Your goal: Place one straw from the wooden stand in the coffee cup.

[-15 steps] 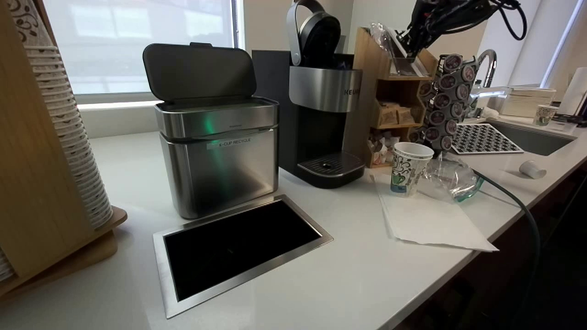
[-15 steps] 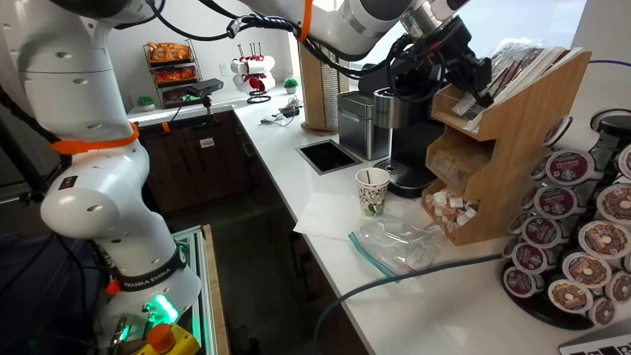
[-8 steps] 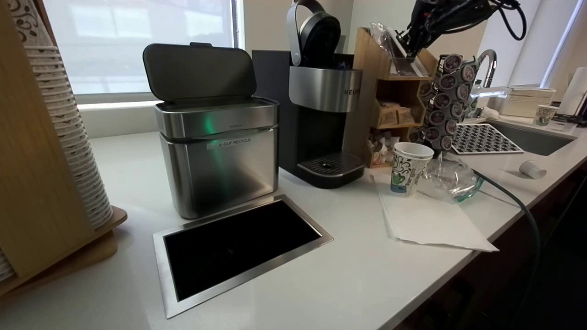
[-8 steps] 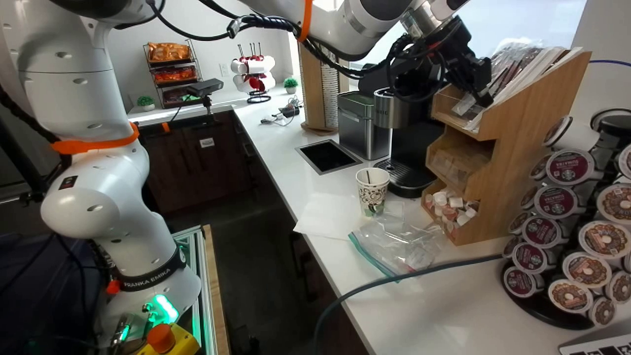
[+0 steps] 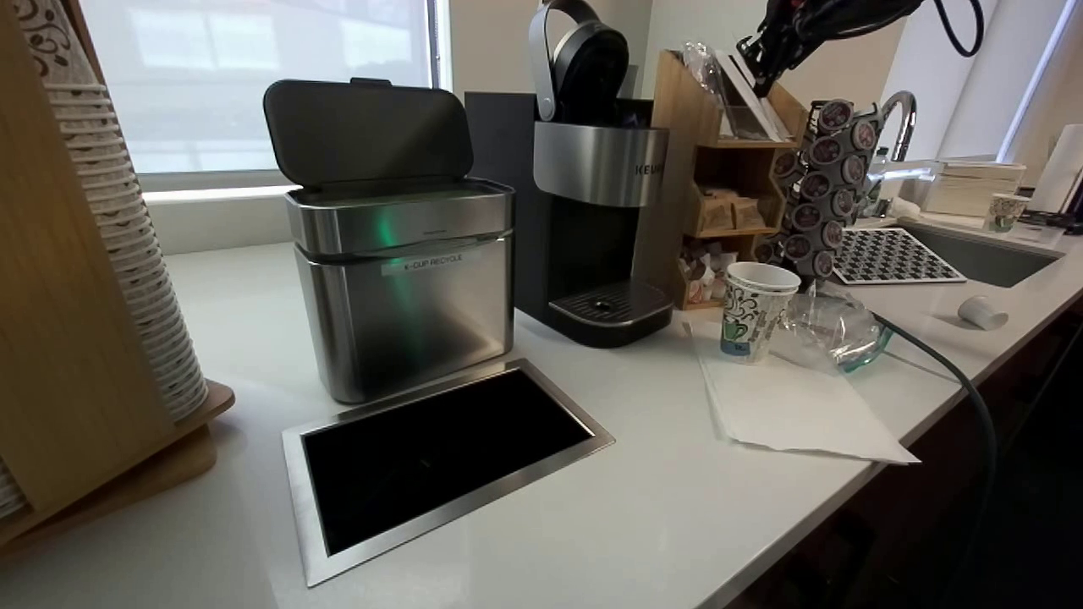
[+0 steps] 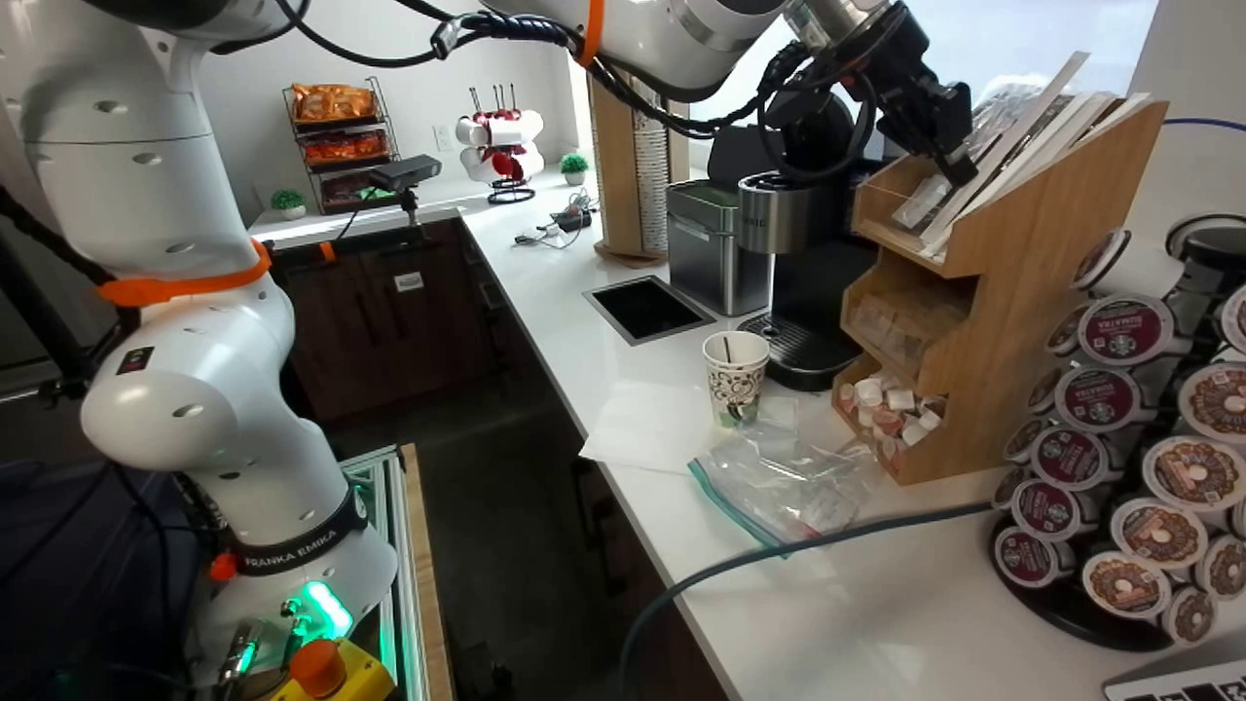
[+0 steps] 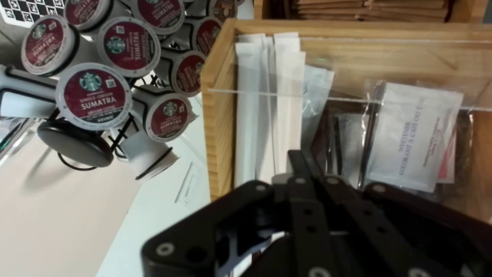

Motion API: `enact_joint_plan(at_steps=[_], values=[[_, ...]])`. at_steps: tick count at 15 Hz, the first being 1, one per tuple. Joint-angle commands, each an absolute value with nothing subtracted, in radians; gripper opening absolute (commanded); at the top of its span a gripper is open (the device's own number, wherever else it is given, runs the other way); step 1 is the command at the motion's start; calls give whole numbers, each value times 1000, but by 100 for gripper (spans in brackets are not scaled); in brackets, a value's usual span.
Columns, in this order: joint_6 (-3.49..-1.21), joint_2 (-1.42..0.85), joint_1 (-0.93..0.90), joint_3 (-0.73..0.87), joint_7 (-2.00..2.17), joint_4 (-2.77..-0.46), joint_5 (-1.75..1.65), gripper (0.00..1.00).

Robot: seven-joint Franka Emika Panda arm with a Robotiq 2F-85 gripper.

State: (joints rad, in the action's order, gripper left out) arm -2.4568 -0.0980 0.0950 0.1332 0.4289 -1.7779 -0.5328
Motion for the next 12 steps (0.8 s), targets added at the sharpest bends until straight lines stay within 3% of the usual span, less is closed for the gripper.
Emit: enact_joint_plan(at_steps=[1,12], values=[[-2485,-68,88,142,449,-1797,-536,0],[-2482,70,97,115,532,-1867,-590,0]])
